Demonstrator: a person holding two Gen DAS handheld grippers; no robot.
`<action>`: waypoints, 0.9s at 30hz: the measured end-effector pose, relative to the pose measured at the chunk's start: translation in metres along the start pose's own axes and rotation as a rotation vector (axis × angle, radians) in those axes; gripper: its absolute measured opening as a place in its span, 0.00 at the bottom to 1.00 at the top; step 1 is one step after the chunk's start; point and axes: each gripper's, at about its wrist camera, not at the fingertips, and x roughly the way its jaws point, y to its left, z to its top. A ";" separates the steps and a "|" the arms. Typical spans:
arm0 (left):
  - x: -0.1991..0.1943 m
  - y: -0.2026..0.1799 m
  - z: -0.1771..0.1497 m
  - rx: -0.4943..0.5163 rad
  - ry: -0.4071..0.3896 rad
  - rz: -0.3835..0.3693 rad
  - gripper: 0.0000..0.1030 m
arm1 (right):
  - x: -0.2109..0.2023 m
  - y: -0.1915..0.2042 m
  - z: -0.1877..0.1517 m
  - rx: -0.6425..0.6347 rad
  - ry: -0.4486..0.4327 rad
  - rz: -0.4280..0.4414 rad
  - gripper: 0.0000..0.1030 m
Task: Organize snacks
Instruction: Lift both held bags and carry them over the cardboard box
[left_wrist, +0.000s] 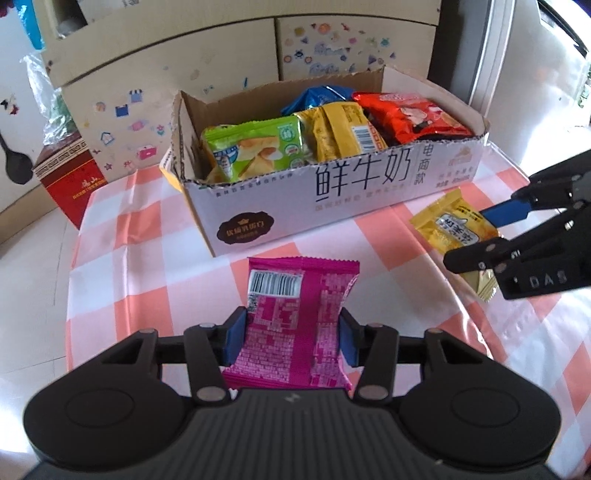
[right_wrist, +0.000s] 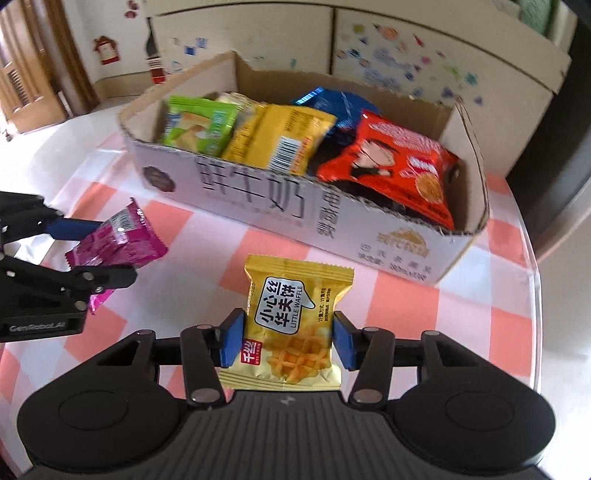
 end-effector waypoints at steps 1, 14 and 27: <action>-0.001 -0.001 0.000 -0.009 0.000 0.004 0.48 | -0.001 0.002 0.000 -0.011 -0.004 0.007 0.55; -0.026 -0.001 -0.002 -0.100 -0.036 0.074 0.48 | -0.020 0.007 -0.004 -0.071 -0.042 0.029 0.55; -0.037 -0.001 0.000 -0.158 -0.075 0.082 0.48 | -0.028 0.017 -0.001 -0.097 -0.074 0.049 0.55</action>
